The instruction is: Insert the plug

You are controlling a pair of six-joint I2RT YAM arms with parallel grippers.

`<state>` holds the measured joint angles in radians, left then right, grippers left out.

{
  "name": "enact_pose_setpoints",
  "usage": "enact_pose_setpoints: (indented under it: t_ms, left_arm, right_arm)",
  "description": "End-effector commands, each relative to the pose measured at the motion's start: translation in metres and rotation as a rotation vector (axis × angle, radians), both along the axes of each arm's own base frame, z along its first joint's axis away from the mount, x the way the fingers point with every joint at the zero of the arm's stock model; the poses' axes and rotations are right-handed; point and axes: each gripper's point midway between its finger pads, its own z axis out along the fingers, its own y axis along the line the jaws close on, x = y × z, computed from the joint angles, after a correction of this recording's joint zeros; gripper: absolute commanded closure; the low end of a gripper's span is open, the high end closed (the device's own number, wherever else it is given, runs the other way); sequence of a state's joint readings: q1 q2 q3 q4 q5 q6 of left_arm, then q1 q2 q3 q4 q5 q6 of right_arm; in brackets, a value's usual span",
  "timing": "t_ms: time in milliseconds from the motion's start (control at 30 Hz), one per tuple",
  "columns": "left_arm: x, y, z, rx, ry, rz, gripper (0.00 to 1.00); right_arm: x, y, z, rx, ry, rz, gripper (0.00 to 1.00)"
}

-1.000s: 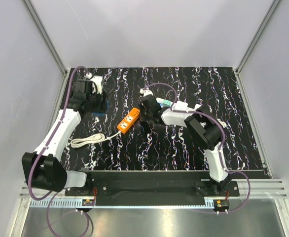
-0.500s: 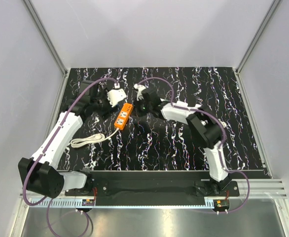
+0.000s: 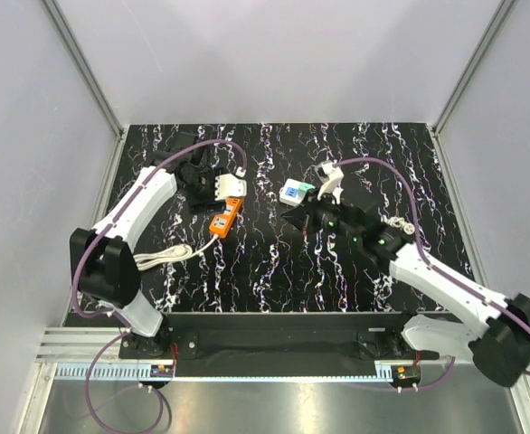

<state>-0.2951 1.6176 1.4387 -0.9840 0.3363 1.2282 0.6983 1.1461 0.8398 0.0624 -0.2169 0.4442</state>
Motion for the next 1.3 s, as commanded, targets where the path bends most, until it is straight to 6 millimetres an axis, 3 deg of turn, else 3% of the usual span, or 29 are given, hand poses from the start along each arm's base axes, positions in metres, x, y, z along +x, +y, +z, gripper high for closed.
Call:
enact_pose_setpoints:
  t_ms: [0,167,300,433,567,700,1100,1267]
  left_arm:
    - [0.0,0.007,0.0,0.095,-0.013,-0.056,1.0]
    - [0.0,0.011,-0.03,0.168,0.048,-0.059,1.0]
    - [0.005,0.005,-0.036,0.157,0.028,-0.077,1.0]
    - [0.005,0.008,-0.049,0.2,0.03,-0.087,1.0]
    - [0.006,0.01,-0.059,0.238,0.03,-0.108,1.0]
    - [0.011,0.007,-0.056,0.254,0.005,-0.128,1.0]
    - [0.006,0.01,-0.072,0.319,0.037,-0.154,1.0]
    - [-0.002,0.009,-0.072,0.323,0.058,-0.159,1.0]
  right_arm:
    - [-0.009,-0.016,0.001,0.008,0.003,-0.044,0.86]
    - [-0.024,-0.03,0.012,0.007,-0.024,-0.048,0.81]
    - [-0.027,-0.053,0.017,-0.043,-0.073,-0.109,0.78]
    - [-0.03,-0.081,0.039,-0.04,-0.147,-0.213,0.76]
    - [-0.04,-0.094,0.055,-0.005,-0.2,-0.235,0.71]
    - [-0.049,-0.108,0.067,0.0,-0.221,-0.256,0.67]
    - [-0.056,-0.122,0.074,-0.013,-0.251,-0.283,0.47]
    - [-0.055,-0.126,0.073,-0.02,-0.257,-0.3,0.34]
